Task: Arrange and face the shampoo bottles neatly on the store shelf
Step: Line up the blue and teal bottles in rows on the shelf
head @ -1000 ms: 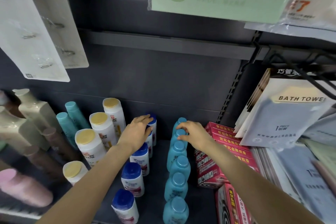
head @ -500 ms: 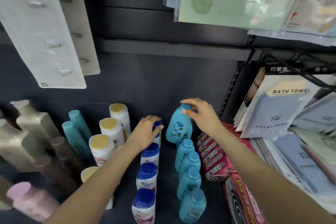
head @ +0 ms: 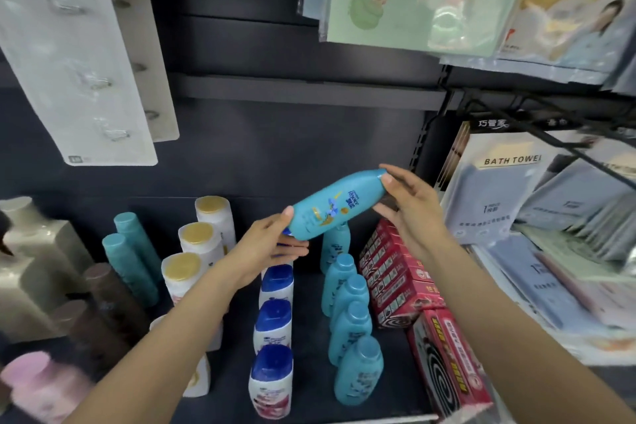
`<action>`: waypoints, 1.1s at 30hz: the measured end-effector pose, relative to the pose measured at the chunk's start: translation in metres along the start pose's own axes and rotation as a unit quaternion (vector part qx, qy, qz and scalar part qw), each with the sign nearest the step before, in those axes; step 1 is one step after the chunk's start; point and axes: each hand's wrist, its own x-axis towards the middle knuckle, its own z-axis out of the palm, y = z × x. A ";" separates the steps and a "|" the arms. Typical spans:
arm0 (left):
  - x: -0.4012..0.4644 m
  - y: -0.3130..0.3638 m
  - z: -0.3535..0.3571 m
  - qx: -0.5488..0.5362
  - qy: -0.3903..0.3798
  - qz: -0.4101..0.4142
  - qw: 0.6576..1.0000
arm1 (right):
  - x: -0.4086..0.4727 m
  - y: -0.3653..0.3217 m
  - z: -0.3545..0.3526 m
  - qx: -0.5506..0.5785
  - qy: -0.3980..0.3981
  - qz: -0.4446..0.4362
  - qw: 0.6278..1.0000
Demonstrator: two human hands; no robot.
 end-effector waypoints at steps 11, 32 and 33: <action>-0.037 0.001 0.004 -0.080 0.068 0.124 0.987 | -0.024 0.020 -0.002 0.081 0.000 0.081 0.993; -0.062 -0.003 -0.012 0.345 0.143 0.461 0.805 | -0.031 0.017 -0.007 0.262 -0.101 0.130 0.951; -0.062 -0.003 -0.011 0.336 0.142 0.462 0.808 | -0.031 0.017 -0.007 0.262 -0.099 0.129 0.951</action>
